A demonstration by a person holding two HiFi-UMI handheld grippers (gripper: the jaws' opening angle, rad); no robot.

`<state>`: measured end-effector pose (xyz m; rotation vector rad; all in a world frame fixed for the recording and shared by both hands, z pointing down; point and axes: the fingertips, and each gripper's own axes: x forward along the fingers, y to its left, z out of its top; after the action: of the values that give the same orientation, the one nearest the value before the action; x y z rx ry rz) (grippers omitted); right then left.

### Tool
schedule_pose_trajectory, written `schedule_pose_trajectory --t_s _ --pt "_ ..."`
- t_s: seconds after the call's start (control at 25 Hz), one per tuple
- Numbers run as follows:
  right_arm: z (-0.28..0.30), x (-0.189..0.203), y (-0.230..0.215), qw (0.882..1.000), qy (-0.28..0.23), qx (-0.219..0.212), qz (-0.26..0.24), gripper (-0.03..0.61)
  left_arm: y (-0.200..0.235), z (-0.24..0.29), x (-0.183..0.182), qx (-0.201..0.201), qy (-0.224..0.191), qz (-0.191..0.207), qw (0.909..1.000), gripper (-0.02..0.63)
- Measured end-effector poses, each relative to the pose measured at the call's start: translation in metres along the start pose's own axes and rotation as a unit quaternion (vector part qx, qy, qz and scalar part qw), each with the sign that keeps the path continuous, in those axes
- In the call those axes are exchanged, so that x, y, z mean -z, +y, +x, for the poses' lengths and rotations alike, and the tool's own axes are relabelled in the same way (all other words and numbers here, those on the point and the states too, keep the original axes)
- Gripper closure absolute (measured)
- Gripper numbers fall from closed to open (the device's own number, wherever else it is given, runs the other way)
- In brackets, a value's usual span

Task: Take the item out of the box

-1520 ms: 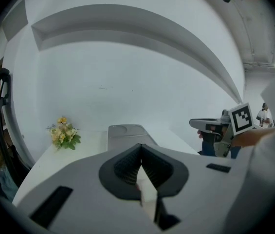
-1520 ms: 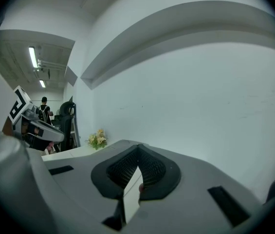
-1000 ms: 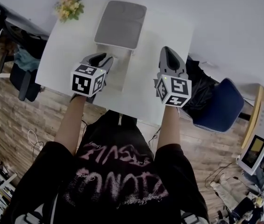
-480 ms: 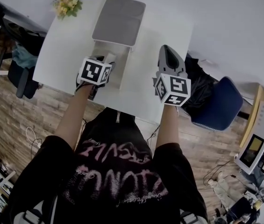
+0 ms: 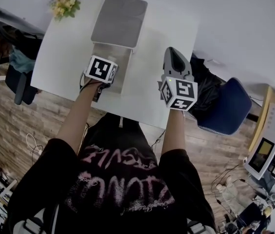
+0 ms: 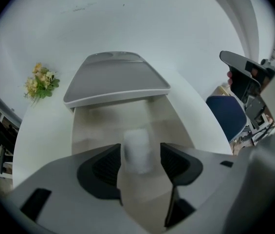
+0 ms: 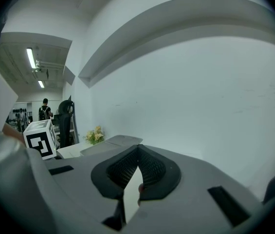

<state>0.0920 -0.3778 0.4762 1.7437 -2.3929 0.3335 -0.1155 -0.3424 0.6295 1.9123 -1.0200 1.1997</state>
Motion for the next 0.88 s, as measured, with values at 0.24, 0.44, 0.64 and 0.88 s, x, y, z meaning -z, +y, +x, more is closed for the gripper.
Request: schedule_pose_trajectory --t_s 0.24,0.44,0.64,0.88 --pt "0.003 0.006 -0.008 1.000 0.008 0.005 0.003 0.569 0.003 0.011 0.003 -0.005 0.023 0.005 0.9997 0.359" --pt "0.004 0.012 -0.011 1.000 0.012 0.005 0.004 0.569 0.007 0.019 0.005 -0.014 0.031 0.000 0.9994 0.402" --pt "0.005 0.012 -0.014 1.000 0.017 0.006 0.005 0.569 0.009 0.020 0.005 -0.019 0.034 -0.002 0.9992 0.419" --pt "0.008 0.011 -0.011 1.000 0.016 0.003 0.005 0.569 0.010 0.019 0.005 -0.019 0.029 -0.003 0.9994 0.430"
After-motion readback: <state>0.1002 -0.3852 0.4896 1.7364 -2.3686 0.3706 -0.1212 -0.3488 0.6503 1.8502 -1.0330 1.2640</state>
